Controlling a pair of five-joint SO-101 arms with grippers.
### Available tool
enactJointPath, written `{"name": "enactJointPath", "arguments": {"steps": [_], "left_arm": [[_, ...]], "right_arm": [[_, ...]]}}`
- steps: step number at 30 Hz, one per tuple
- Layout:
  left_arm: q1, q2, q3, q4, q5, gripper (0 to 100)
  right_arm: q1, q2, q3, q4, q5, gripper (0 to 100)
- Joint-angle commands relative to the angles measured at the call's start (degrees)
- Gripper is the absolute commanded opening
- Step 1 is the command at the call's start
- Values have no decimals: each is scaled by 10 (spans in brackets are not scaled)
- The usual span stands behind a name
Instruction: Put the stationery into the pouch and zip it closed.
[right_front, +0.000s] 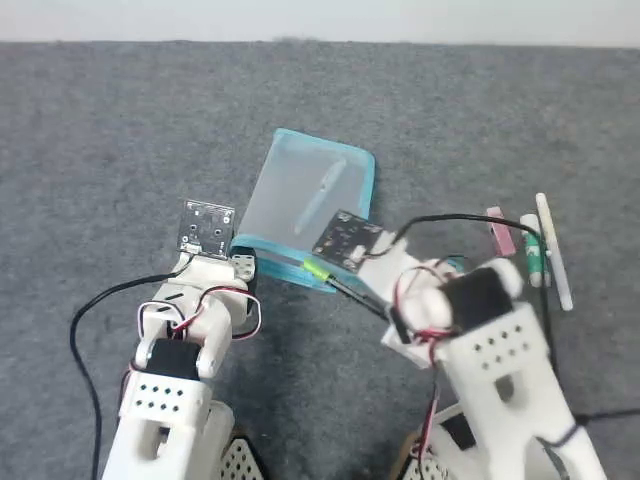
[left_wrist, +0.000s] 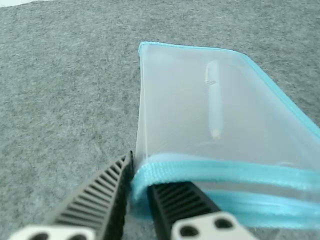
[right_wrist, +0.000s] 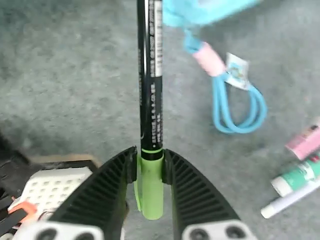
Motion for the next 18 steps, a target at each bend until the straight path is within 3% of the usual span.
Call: {"name": "enactJointPath", "arguments": {"steps": [1, 10, 18], "left_arm": [[15, -10, -5, -25, 3, 10], [52, -10, -5, -26, 3, 10], [53, -10, -3, -26, 3, 10]], "right_arm": [[-29, 44, -3, 7, -26, 6], [-27, 169, -29, -38, -122, 6], [81, 274, -160, -36, -170, 6]]}}
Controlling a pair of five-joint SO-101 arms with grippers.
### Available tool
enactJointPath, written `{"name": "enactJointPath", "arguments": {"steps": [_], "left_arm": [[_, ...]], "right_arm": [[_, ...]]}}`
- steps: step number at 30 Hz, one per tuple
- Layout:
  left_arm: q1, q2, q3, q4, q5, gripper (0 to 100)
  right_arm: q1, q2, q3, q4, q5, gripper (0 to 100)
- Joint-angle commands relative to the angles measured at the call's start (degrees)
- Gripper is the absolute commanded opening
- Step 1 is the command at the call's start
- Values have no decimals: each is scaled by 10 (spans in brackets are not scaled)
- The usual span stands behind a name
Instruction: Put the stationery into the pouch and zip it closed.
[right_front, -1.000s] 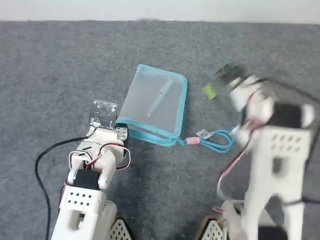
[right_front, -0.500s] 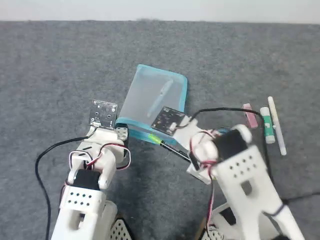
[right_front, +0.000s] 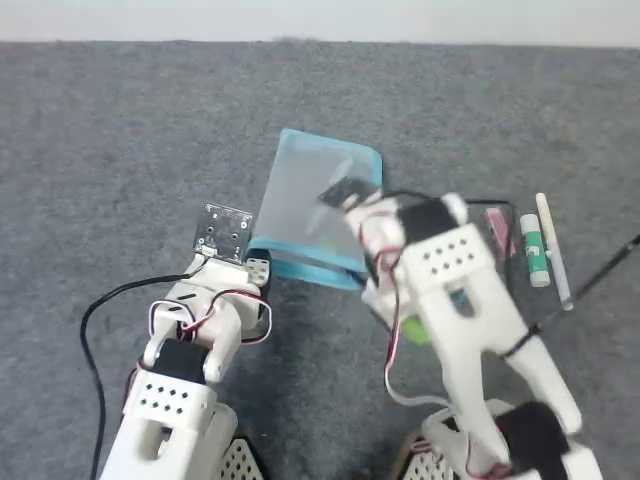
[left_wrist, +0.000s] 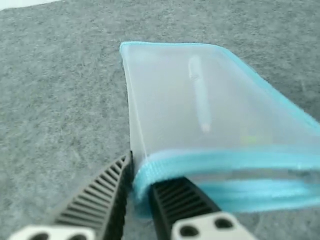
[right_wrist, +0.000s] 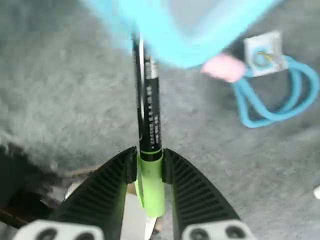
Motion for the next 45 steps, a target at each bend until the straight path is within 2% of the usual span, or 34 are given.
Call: {"name": "enactJointPath", "arguments": {"steps": [1, 6, 11, 16, 19, 24, 26, 42, 45], "left_arm": [[6, -10, -3, -26, 3, 10], [18, -10, -2, -26, 2, 10], [69, -10, 6, -27, 0, 10], [84, -10, 7, -41, -1, 10], [84, -10, 7, -44, -1, 10], [84, -10, 7, -44, -1, 10], [82, -10, 7, -44, -1, 10], [81, -10, 8, -44, -1, 11], [80, -10, 8, -44, -1, 11]], "right_arm": [[48, 34, -78, -7, -27, 6], [75, 111, -168, -7, -81, 6], [71, 173, -251, -6, -144, 6], [65, 213, -313, -6, -173, 6], [47, 228, -321, -7, -171, 28], [3, 239, -322, -26, -172, 214], [-12, 235, -323, -37, -171, 250], [-24, 63, -318, -59, -138, 203], [-35, 51, -318, -49, -94, 210]]}}
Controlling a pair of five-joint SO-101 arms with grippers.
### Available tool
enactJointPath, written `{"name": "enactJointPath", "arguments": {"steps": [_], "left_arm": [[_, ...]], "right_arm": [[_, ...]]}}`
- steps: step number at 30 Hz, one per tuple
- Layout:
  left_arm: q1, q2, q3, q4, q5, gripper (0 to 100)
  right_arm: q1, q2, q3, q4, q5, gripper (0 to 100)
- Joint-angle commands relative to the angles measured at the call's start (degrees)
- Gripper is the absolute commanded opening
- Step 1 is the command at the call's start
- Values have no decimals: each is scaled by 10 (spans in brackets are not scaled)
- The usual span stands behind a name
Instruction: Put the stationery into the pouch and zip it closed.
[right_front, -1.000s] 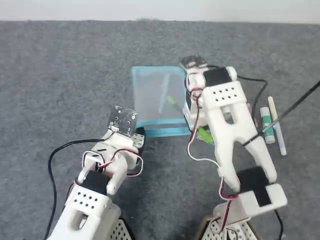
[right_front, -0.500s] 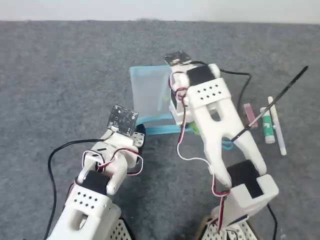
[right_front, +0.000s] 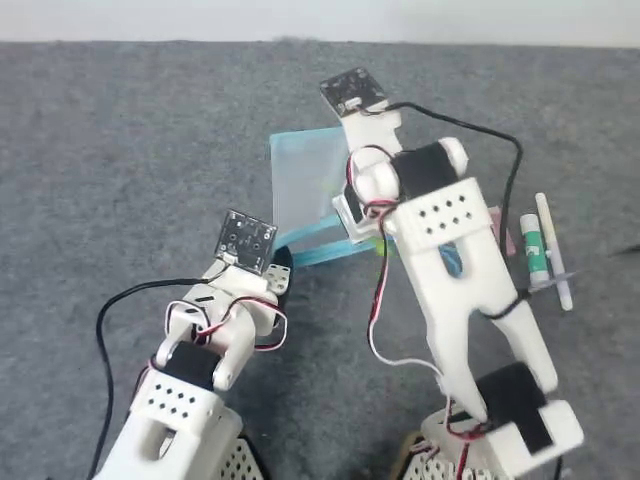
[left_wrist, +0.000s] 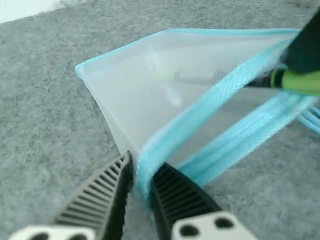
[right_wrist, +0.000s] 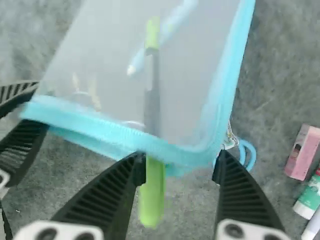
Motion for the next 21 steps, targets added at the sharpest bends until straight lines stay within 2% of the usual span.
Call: {"name": "enactJointPath", "arguments": {"steps": [1, 5, 10, 13, 19, 21], "left_arm": [[7, -10, -5, -18, -6, 11], [5, -10, -6, -18, -4, 11], [-33, -10, -9, -18, -3, 11], [-47, -10, -9, -27, 9, 11], [-56, -10, -9, -27, 20, 11], [-55, -10, -9, -28, 20, 11]], "right_arm": [[-22, -49, -30, 6, 65, 210], [-32, -59, -30, 11, 87, 209], [-30, -78, -8, 25, 105, 205], [-60, -115, 69, 25, 139, 191], [-71, -280, 287, -50, 178, 13], [-73, -327, 357, -78, 179, 13]]}}
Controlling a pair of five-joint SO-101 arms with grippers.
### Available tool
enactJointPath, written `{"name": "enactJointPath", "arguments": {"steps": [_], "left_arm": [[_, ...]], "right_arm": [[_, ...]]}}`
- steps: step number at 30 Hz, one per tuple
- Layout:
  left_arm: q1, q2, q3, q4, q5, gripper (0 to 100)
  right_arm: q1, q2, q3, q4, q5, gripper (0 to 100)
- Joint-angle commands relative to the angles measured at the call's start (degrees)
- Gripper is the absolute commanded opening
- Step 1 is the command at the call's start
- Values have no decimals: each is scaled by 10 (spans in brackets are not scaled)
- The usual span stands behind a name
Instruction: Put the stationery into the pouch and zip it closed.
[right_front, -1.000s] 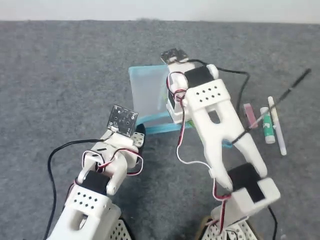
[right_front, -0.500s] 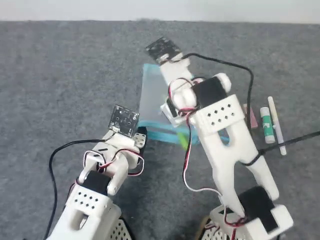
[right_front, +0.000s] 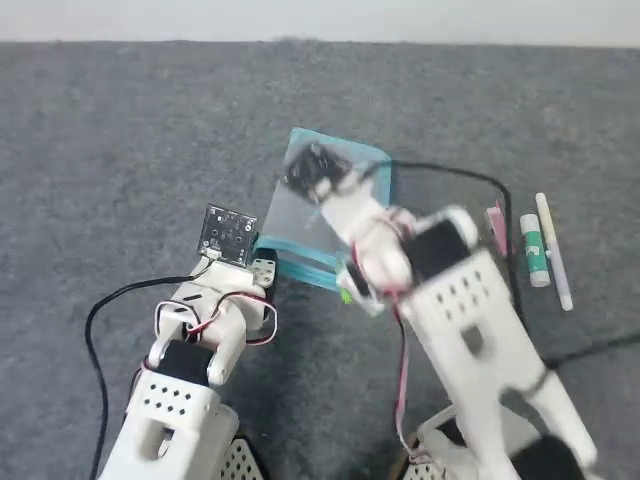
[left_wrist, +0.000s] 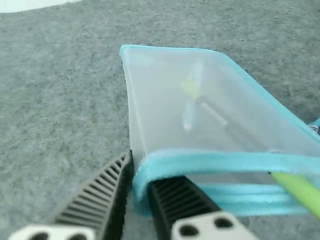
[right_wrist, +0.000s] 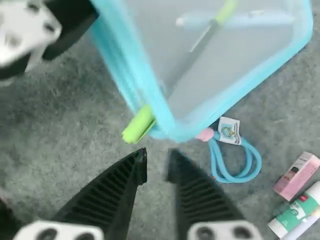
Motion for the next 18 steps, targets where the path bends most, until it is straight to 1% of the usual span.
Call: {"name": "enactJointPath", "arguments": {"steps": [1, 4, 8, 10, 14, 18], "left_arm": [[-3, -10, -11, -22, 11, 11], [-3, -10, -11, -22, 11, 11], [0, -10, -11, -22, 11, 11], [-1, -10, -11, -22, 10, 11], [0, -10, -11, -22, 10, 11], [0, -10, -11, -22, 10, 11]], "right_arm": [[-5, -101, 109, -51, 11, 22], [-2, -116, 171, -80, 12, 22], [-7, -89, 210, -142, 10, 22], [-7, -64, 209, -159, 9, 22], [-35, -22, 205, -205, 7, 22], [-36, 27, 143, -233, -20, 22]]}}
